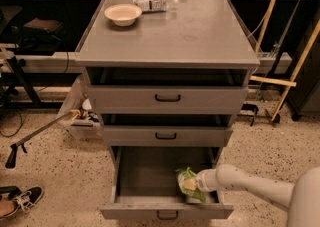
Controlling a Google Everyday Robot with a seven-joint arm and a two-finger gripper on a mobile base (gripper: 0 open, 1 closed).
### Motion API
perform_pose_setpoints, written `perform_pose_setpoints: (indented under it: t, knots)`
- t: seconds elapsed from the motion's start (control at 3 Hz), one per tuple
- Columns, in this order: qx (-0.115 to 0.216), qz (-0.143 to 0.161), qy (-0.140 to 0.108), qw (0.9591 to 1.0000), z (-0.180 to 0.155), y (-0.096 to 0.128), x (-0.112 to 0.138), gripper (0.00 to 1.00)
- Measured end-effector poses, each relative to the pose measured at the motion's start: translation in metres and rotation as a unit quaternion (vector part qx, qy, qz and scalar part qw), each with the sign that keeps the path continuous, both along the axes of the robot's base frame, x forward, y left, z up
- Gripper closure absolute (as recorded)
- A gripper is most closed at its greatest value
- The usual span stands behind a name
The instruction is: Place green rice chip bag into bottom drawer
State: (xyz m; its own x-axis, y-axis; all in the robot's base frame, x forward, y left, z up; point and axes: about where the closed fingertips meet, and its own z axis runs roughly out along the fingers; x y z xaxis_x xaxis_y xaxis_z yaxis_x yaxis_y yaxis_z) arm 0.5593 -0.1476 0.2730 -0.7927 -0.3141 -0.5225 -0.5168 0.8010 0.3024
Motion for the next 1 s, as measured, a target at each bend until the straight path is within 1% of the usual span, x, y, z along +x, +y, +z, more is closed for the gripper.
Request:
perform_pose_setpoints:
  t: [0.33,0.67,1.0]
  knots:
    - [0.026,-0.007,0.035,0.9990,-0.0664,0.0140,0.0089,1.00]
    - [0.029,-0.008,0.039,0.9988,-0.0712,0.0156,0.0103,1.00]
    - [0.029,-0.008,0.039,0.9988,-0.0712,0.0156,0.0103,0.81]
